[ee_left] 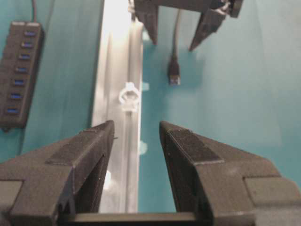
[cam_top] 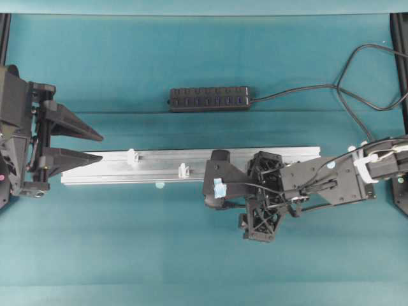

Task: Pass the USB cable through three rings with both arms.
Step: 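Grasp the USB plug with the right gripper and lift it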

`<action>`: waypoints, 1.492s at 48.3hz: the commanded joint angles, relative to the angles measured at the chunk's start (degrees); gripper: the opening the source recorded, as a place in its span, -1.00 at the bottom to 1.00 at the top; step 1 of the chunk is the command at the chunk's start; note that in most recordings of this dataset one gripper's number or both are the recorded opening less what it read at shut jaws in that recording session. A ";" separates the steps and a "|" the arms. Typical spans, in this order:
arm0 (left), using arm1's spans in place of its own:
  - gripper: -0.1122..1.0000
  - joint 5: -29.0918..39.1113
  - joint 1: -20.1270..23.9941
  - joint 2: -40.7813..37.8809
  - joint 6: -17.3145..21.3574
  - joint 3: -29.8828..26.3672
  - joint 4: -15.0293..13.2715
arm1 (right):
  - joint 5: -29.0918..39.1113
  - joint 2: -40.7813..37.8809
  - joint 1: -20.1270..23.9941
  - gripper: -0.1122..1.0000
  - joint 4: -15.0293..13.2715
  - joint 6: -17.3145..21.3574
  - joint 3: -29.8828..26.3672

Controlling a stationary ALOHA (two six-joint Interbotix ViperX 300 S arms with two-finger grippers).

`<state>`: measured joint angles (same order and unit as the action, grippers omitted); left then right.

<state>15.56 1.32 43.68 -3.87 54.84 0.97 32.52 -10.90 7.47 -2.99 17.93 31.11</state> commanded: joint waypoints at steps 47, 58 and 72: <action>0.15 -0.79 1.49 0.00 0.00 -0.53 0.18 | 3.69 -2.29 0.62 -0.94 -1.14 -1.76 -2.64; 0.15 -1.76 1.49 0.00 -0.18 -0.62 0.18 | 5.63 -1.14 1.32 -0.94 -1.14 -1.76 -3.34; 0.14 -2.11 1.49 -0.53 -2.20 -0.88 0.18 | 16.17 7.82 2.02 -0.95 -1.14 -1.85 -5.71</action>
<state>13.97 2.72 43.51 -6.24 54.93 0.97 45.79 -6.59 9.32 -3.96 16.70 26.54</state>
